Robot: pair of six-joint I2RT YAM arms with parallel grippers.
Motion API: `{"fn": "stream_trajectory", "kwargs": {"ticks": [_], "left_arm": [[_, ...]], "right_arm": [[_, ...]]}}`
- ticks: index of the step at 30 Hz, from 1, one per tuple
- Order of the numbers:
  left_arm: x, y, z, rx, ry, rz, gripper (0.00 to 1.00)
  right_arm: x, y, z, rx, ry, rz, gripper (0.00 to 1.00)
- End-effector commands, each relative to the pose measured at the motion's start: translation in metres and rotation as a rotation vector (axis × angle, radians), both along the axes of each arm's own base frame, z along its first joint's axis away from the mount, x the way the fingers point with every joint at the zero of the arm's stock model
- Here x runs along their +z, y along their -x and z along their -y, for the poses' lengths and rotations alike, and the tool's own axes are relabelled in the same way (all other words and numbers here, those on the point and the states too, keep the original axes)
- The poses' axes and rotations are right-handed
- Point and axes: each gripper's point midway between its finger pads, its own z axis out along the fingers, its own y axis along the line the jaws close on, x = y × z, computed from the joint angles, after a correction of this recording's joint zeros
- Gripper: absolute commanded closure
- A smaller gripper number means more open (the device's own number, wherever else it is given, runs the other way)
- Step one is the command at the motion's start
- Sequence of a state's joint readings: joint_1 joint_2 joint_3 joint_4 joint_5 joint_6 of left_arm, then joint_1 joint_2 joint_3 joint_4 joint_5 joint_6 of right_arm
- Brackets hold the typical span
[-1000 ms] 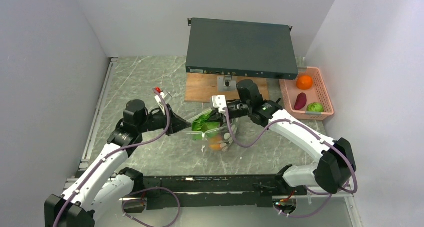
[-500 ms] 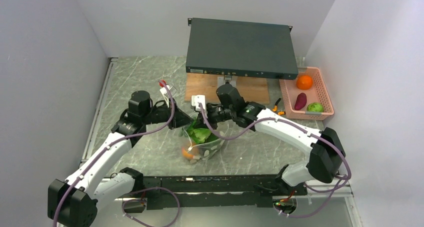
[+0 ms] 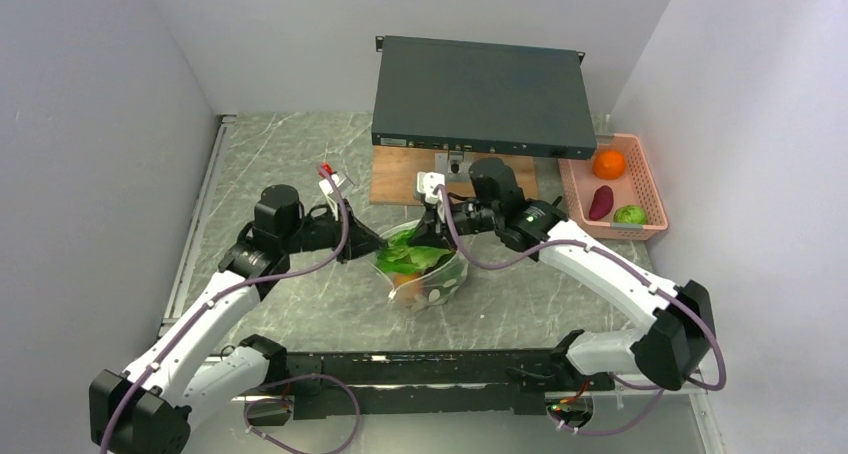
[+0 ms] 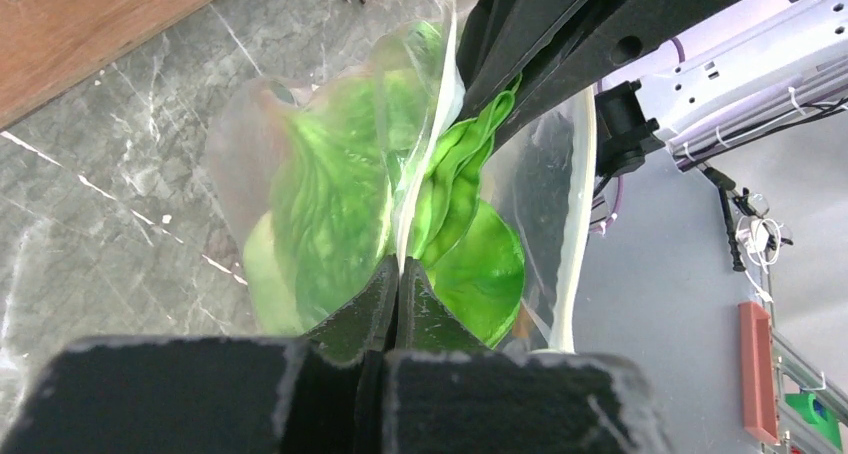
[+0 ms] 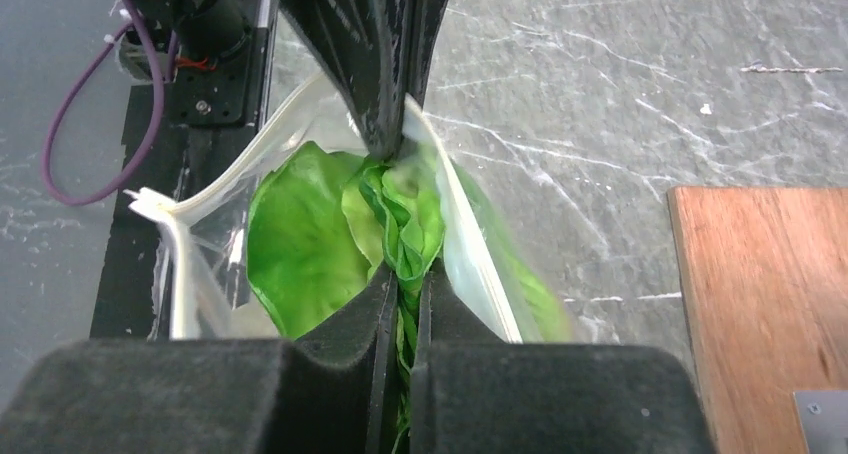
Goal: Open the zip-top bag and remove the fake food
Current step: Pick up the fake vegetable from the zipper food storage bag.
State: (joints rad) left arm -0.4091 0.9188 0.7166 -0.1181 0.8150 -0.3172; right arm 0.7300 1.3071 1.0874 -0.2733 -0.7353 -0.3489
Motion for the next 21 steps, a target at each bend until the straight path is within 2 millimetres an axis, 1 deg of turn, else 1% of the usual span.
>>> {"fn": "stream_trajectory", "kwargs": {"ticks": [1, 3, 6, 11, 14, 18, 19, 21], "left_arm": [[-0.001, 0.002, -0.007, 0.013, -0.025, 0.016, 1.00], [-0.002, 0.002, -0.008, 0.021, -0.023, 0.016, 1.00], [-0.011, 0.002, -0.011, 0.025, -0.032, -0.001, 1.00], [-0.020, -0.001, -0.015, 0.039, -0.040, -0.019, 1.00], [-0.022, 0.000, -0.016, 0.045, -0.038, -0.023, 1.00], [-0.014, -0.002, -0.014, 0.039, -0.013, -0.010, 1.00], [-0.012, -0.002, -0.012, 0.034, -0.006, -0.008, 1.00], [-0.008, -0.004, -0.010, 0.027, 0.002, -0.008, 1.00]], "right_arm": [[0.028, 0.007, 0.014, 0.043, -0.091, 0.105, 1.00], [0.036, 0.003, 0.019, 0.028, -0.124, 0.097, 1.00], [0.049, 0.002, 0.022, 0.030, -0.170, 0.099, 1.00], [0.053, 0.007, 0.022, 0.053, -0.191, 0.092, 1.00], [0.060, 0.008, 0.021, 0.050, -0.219, 0.079, 1.00], [0.080, 0.008, 0.016, 0.054, -0.280, 0.061, 1.00], [0.083, 0.005, 0.013, 0.047, -0.296, 0.052, 1.00], [0.090, -0.008, 0.008, -0.001, -0.317, 0.019, 1.00]]}}
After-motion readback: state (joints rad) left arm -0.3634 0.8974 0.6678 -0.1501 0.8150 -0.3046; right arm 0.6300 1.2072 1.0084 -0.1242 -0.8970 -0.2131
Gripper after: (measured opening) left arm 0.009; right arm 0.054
